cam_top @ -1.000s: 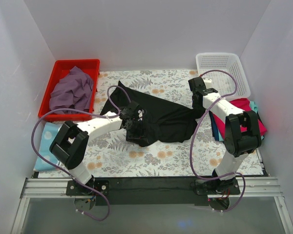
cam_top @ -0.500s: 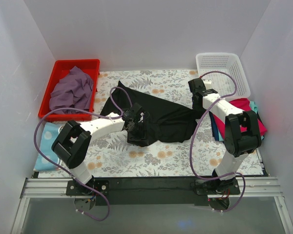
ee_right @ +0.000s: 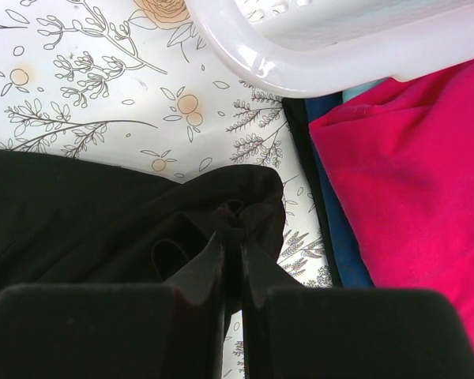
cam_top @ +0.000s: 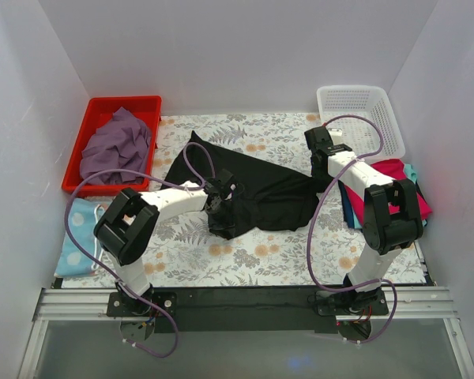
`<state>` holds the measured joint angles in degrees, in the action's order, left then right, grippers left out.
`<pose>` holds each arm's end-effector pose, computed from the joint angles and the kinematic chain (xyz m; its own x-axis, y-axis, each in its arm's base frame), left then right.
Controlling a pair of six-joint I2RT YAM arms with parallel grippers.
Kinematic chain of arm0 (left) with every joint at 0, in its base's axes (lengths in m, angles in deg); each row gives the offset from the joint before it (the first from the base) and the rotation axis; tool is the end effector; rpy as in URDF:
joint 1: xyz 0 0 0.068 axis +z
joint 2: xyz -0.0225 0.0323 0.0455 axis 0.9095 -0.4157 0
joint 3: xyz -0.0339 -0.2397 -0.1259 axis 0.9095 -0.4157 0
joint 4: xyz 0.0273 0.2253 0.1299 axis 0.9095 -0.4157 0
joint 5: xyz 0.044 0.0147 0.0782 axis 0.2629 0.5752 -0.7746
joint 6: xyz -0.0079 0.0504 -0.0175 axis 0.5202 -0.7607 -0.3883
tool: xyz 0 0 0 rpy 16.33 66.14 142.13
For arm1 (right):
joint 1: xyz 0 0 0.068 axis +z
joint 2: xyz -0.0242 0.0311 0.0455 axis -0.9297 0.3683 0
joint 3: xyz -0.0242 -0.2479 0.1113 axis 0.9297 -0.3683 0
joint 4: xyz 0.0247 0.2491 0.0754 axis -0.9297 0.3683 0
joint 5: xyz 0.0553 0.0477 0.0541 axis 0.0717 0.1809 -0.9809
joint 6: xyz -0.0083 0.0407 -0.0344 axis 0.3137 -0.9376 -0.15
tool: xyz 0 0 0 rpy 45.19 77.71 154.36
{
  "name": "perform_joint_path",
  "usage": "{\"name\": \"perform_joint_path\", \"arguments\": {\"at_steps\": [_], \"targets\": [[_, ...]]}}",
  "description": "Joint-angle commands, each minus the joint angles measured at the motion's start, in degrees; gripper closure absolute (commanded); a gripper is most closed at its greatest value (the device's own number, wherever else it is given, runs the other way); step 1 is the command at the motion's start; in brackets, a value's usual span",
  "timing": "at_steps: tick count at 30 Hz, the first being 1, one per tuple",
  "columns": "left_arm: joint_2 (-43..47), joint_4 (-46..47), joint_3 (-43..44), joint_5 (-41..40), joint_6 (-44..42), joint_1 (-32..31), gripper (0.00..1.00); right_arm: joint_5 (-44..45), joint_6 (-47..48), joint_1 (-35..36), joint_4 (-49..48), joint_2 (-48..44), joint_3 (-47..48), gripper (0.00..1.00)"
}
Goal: Fold and stack the t-shirts
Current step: Flatten the tshirt out
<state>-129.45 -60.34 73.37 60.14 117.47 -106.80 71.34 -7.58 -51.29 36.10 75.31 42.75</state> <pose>0.2392 -0.2172 0.1592 -0.8191 -0.5672 0.0852 -0.5690 0.7847 -0.2458 0.3558 0.0899 0.2194 -0.7300 0.1311 -0.6708 0.3412 0.9203 -0.1915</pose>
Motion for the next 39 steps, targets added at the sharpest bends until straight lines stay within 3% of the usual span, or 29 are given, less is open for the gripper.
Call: {"name": "perform_joint_path", "arguments": {"at_steps": [1, 5, 6, 10, 13, 14, 16, 17, 24, 32, 39], "targets": [[-2.0, 0.4, 1.0, -2.3, -0.9, -0.3, 0.72, 1.7, 0.5, -0.1, -0.4, -1.3, -0.5, 0.99], [-2.0, -0.6, 2.4, -3.3, -1.1, -0.2, 0.88, 2.1, 0.5, -0.1, -0.3, -1.5, -0.8, 0.99], [-1.9, -0.8, 2.8, -3.4, -1.1, -0.2, 0.98, 2.1, 0.5, -0.1, -0.3, -1.5, -0.8, 0.99], [-0.1, -4.4, 7.4, -7.3, -0.9, -0.2, 1.0, 2.3, 0.7, -0.1, 0.7, -3.0, -0.8, 0.99], [1.8, -9.9, 15.6, -14.8, -1.2, 0.1, 1.0, 2.9, 1.1, -0.1, 1.6, -5.6, -0.7, 0.99], [1.7, -13.6, 22.4, -23.7, -2.0, 0.2, 1.0, 3.5, 1.2, -0.1, 1.7, -6.4, -0.5, 0.99], [1.0, -16.6, 29.2, -31.8, -3.7, 1.1, 1.0, 3.5, 1.2, -0.1, 2.1, -8.8, -0.3, 0.99], [0.3, -17.9, 36.6, -35.4, -5.7, 3.1, 1.0, 3.5, 1.4, -0.1, 2.2, -9.6, -0.2, 0.99], [-9.6, -19.2, 63.4, -40.4, -11.6, 14.5, 1.0, 1.8, 0.3, -0.1, 3.6, -13.6, 0.5, 0.99], [-8.8, -8.9, 66.1, -41.6, -16.1, 23.2, 1.0, 2.1, 0.2, -0.1, 4.4, -16.1, -0.3, 0.99], [-4.4, 1.5, 67.2, -39.9, -17.8, 24.8, 1.0, 3.3, 1.2, -0.1, 4.5, -17.0, 3.5, 0.99]]}}
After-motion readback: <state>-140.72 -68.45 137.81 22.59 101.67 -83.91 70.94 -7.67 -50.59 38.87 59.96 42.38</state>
